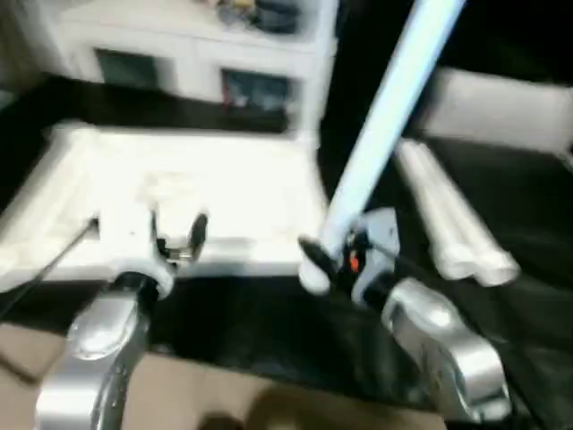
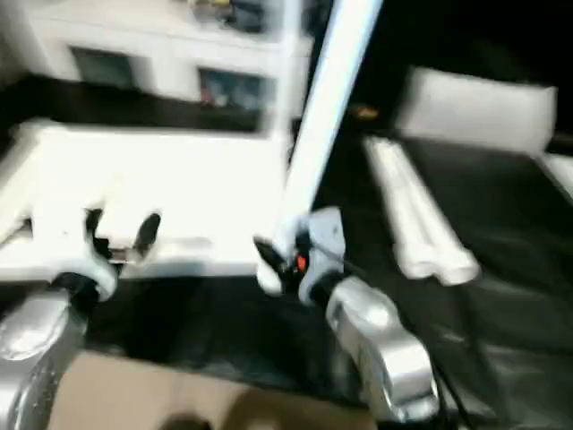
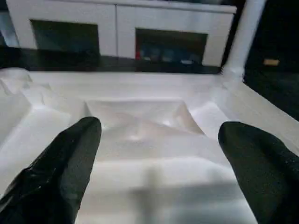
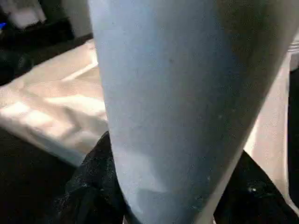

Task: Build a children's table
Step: Move to table

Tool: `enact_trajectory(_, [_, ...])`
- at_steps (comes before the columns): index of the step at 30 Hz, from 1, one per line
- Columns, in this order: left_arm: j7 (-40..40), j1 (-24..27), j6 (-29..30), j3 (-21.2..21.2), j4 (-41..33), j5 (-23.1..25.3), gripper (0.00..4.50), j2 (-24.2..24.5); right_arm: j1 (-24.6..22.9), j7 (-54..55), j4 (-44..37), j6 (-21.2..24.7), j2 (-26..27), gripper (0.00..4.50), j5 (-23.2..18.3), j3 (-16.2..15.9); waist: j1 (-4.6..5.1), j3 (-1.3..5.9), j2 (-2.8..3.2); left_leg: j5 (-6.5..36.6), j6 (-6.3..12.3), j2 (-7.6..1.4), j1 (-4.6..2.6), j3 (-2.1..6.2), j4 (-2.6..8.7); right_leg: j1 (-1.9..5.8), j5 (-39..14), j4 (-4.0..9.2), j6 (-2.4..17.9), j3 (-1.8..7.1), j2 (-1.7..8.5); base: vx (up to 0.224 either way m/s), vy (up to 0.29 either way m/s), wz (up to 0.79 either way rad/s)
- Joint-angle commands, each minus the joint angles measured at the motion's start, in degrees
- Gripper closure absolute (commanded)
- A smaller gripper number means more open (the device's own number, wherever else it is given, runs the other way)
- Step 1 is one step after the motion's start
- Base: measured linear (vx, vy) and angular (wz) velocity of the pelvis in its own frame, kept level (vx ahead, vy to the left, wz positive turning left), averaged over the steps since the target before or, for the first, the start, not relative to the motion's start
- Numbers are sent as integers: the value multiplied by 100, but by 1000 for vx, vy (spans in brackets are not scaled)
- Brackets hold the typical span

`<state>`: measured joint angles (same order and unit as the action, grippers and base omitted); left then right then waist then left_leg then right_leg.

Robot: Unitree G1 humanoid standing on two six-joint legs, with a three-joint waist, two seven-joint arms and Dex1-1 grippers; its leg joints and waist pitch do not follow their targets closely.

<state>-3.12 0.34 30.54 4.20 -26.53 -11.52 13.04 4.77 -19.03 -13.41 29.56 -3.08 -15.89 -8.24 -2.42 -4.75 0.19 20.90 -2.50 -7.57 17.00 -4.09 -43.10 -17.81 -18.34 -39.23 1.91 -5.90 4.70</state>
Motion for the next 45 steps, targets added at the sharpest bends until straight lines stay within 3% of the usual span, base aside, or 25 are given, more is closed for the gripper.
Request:
enact_trajectory(1, [-20, -66, -32, -156, 39, 43, 0, -53, 27, 214, -137, -130, -102, 259, 56, 316, 213, 293, 201, 830, -214, -545, -199, 449, 1100, -336, 1040, 205, 306, 228, 228, 64, 57, 2])
enact_trajectory(2, [-32, -75, -38, -168, 53, 46, 0, -51, 12, 234, -149, -179, -102, 259, 68, 337, 195, 315, 131, 85, -140, -442, -109, 328, 962, -273, 1307, 350, 349, 316, 333, 87, 27, 8])
enact_trajectory(3, [-68, -101, -57, -194, 93, 53, 0, -42, -22, 281, -173, -302, -97, 259, 95, 386, 166, 411, 126, -1549, -241, -266, 138, 189, 794, -11, 2200, 343, 570, 511, 459, 87, 27, 8])
enact_trajectory(4, [-117, -146, -56, -206, 133, 51, 0, -69, -45, 357, -225, -368, -68, 259, 58, 489, 123, 542, 74, -3047, -357, -179, 164, 124, 701, 51, 3217, 287, 602, 536, 370, 60, -6, 3])
enact_trajectory(5, [-125, -164, -49, -206, 143, 50, 0, -82, -51, 378, -252, -368, -61, 259, 39, 522, 141, 599, 22, -3465, -402, -125, 108, 89, 658, 26, 3549, 276, 610, 551, 310, 0, 0, 0])
enact_trajectory(6, [-138, -181, -55, -203, 160, 36, 0, -91, -61, 410, -277, -395, -96, 259, 105, 520, 160, 623, -38, -3654, -438, -92, 169, 79, 684, 93, 3726, 298, 613, 566, 246, 0, 0, 0])
enact_trajectory(7, [-173, -194, -79, -207, 183, 12, 0, -87, -70, 448, -285, -474, -141, 259, 220, 504, 134, 583, -54, -3066, -339, -107, 242, 48, 772, 126, 3430, 379, 592, 604, 287, 0, 0, 0])
enact_trajectory(9, [-266, -234, -158, -268, 310, 19, 0, -60, -101, 482, -306, -523, -200, 259, 286, 594, 154, 516, -13, -1736, -238, -203, 256, 31, 923, 150, 2183, 524, 687, 636, 368, -31, -53, 2])
enact_trajectory(10, [-268, -247, -176, -292, 339, 42, 0, -65, -103, 481, -309, -524, -203, 259, 267, 636, 157, 503, -19, -1386, -159, -241, 256, 13, 978, 143, 1780, 563, 763, 659, 371, -22, -62, 2])
enact_trajectory(14, [-280, -265, -238, -447, 428, 143, 0, -84, -39, 649, -361, -724, -181, 259, 293, 788, 199, 448, -36, -911, 67, -323, 291, 8, 1064, 117, 1108, 615, 990, 664, 381, -12, -28, 0])
enact_trajectory(15, [-282, -270, -245, -492, 444, 182, 0, -80, -30, 701, -360, -739, -165, 259, 306, 825, 209, 430, 7, -743, 82, -342, 279, 2, 1083, 85, 840, 629, 1045, 656, 378, 0, 0, 0])
enact_trajectory(19, [-288, -282, -344, -536, 473, 224, 0, -149, -68, 680, -326, -922, -117, 259, 248, 854, 258, 394, -21, -73, 64, -394, 283, -29, 1140, 31, 47, 690, 1077, 654, 371, 0, 0, 0])
enact_trajectory(22, [-286, -231, -419, -416, 403, 109, 0, -218, -100, 972, -265, -1109, -8, 259, 412, 962, 266, 380, -64, 182, 5, -406, 285, -65, 1169, -13, -401, 735, 1004, 660, 368, 0, 0, 0])
enact_trajectory(24, [-342, -166, -413, -351, 308, 36, 0, -162, -106, 1062, -327, -750, -15, 259, 326, 1025, 263, 381, -53, 184, -10, -410, 291, -76, 1178, -27, -433, 723, 952, 660, 352, 0, 0, 0])
enact_trajectory(27, [-352, -117, -450, -228, 218, -62, 0, -188, -123, 935, -344, -553, -87, 259, 219, 1007, 272, 393, -87, 41, -36, -413, 309, -97, 1170, -25, -183, 711, 943, 665, 327, 0, 0, 0])
enact_trajectory(30, [-284, -61, -475, -48, 222, -63, 0, -197, -159, 748, -394, -483, -189, 259, 236, 868, 248, 454, -67, -435, 9, -405, 323, -118, 1114, 12, 387, 651, 977, 665, 327, 0, 0, 0])
enact_trajectory(31, [-280, -62, -473, -21, 241, -31, 0, -205, -154, 730, -385, -421, -198, 259, 214, 840, 249, 438, -116, -111, 22, -395, 308, -148, 1145, 38, 50, 682, 991, 653, 304, 0, 0, 0])
enact_trajectory(36, [-292, -77, -483, 13, 255, -78, 0, -198, -88, 760, -326, -211, -180, 259, 168, 736, 259, 365, -76, 1161, 292, -330, 125, -276, 1258, 99, -2112, 947, 1107, 566, 192, 0, 0, 0])
enact_trajectory(38, [-316, -79, -480, -17, 247, -46, 0, -172, -35, 672, -346, -111, -167, 259, 86, 686, 263, 378, -80, 1027, 369, -340, 94, -286, 1300, 160, -2029, 982, 1141, 553, 182, 61, 6, 0])
enact_trajectory(40, [-331, -73, -450, -42, 220, -16, 0, -167, -14, 590, -362, -50, -199, 259, 58, 635, 257, 478, -79, 243, 586, -317, 93, -291, 1300, 266, -1015, 910, 1335, 549, 151, 71, 11, 0])
enact_trajectory(41, [-326, -69, -432, -45, 203, -13, 0, -176, -14, 574, -367, 22, -177, 259, -7, 649, 308, 517, 60, 347, 216, -460, -408, -457, 1298, -48, -959, 864, 1357, 656, -3, 112, 15, -21])
enact_trajectory(42, [-330, -55, -386, -45, 169, -19, 0, -184, -8, 590, -382, 102, -135, 259, -85, 686, 343, 426, -46, 556, -106, -672, -577, -404, 1457, -213, -669, 649, 1243, 534, -84, 112, 15, -21])
enact_trajectory(43, [-332, -50, -385, -46, 165, -17, 0, -181, -9, 592, -382, 89, -137, 259, -76, 684, 354, 372, -95, 954, -249, -757, -806, -521, 1519, -427, -413, 554, 1251, 487, -28, 148, 2, -46])
enact_trajectory(44, [-340, -25, -377, -47, 145, -12, 0, -168, -24, 584, -384, 15, -159, 259, -24, 660, 340, 366, -100, 981, -307, -697, -813, -608, 1509, -405, -291, 555, 1309, 527, -9, 135, -18, -51])
enact_trajectory(45, [-341, -9, -377, -43, 140, -11, 0, -163, -56, 558, -393, -83, -196, 259, 50, 609, 179, 388, -334, 571, 18, -174, -102, -677, 1252, 248, 160, 718, 1388, 809, 79, 135, -18, -51])
